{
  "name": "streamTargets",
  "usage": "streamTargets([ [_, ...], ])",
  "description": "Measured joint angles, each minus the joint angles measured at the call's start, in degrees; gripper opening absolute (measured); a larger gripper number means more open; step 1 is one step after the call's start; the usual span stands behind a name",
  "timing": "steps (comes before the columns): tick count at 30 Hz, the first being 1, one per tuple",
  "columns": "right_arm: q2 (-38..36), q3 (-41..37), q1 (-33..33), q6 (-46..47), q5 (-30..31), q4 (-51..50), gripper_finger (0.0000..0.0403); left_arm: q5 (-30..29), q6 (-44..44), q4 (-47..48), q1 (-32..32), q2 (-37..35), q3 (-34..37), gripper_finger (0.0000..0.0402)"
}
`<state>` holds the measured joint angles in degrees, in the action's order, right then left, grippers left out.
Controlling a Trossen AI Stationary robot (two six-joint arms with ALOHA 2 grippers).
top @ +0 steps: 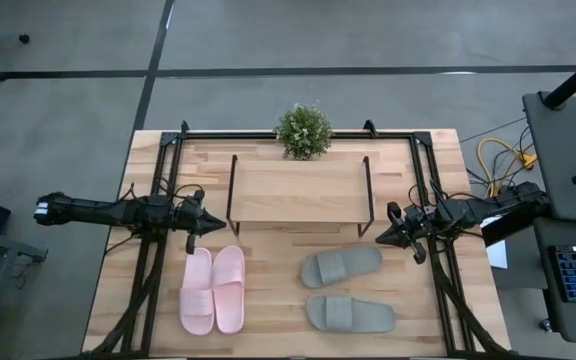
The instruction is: Pick and place slides into the shelf
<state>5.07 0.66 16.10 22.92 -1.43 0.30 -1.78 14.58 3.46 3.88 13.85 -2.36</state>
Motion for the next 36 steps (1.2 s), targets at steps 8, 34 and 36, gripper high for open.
streamTargets([
  [8, 0.0, 0.0, 0.0, -1.0, 0.0, 0.0, 0.0009, 0.0, 0.0, 0.0, 0.0, 0.0, 0.0, 0.0],
  [34, 3.3, 0.4, 0.0, 20.4, 22.2, 30.3, 0.0016, -6.2, 0.5, -52.1, -0.1, 2.4, 0.0, 0.0],
  [36, 4.4, 1.7, 0.0, 19.4, 22.2, 29.9, 0.003, -6.3, -1.8, -54.5, 0.0, 2.9, 0.0, 0.0],
])
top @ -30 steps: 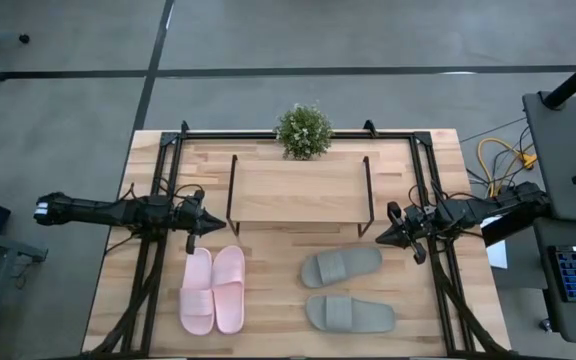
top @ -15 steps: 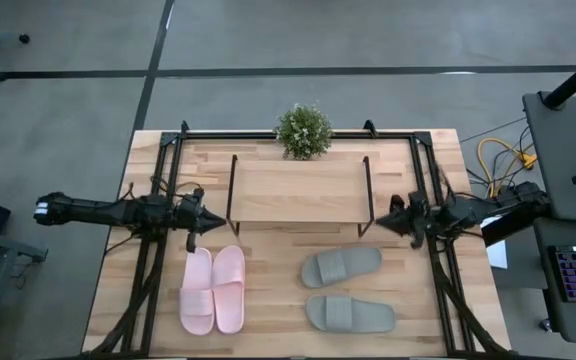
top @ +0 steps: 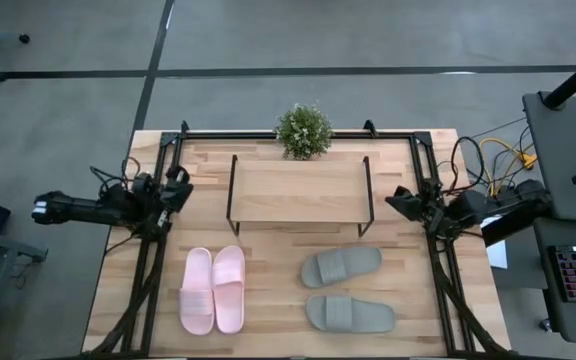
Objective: Pick and place slides into the shelf
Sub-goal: Put the right gray slipper on the shelf
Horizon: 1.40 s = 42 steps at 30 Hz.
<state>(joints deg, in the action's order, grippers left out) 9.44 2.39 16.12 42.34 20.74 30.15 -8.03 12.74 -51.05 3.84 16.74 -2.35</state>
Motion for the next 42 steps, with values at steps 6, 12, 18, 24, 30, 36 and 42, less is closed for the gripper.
streamTargets([
  [6, 7.3, 7.4, 0.1, -5.3, -2.4, -0.8, 0.0101, 0.1, -0.6, 1.1, 0.0, 2.0, -1.5, 0.0018],
  [12, 18.2, 19.7, 0.2, -7.9, -12.1, -7.8, 0.0172, 0.1, 6.0, 1.1, 0.0, 5.1, -3.3, 0.0102],
  [18, 26.0, 31.5, 0.7, 3.8, -18.1, -26.7, 0.0189, -0.7, 4.9, 1.0, 0.0, 5.8, -5.5, 0.0158],
  [24, 31.9, 37.9, 5.5, 13.9, -17.7, -36.9, 0.0183, -0.9, 4.9, 0.9, 0.0, 4.6, -6.1, 0.0164],
  [30, 36.8, 41.1, 13.8, 18.4, -11.3, -37.5, 0.0183, -0.9, 4.8, 1.0, 0.0, 3.9, -5.8, 0.0164],
  [36, 41.8, 41.4, 20.7, 27.8, -2.2, -42.8, 0.0183, -0.9, 4.8, 1.0, 0.0, 4.9, -5.8, 0.0164],
  [42, 48.3, 41.4, 23.7, 33.1, 1.9, -43.4, 0.0183, -0.9, 4.8, 1.0, 0.0, 6.1, -5.7, 0.0164],
])
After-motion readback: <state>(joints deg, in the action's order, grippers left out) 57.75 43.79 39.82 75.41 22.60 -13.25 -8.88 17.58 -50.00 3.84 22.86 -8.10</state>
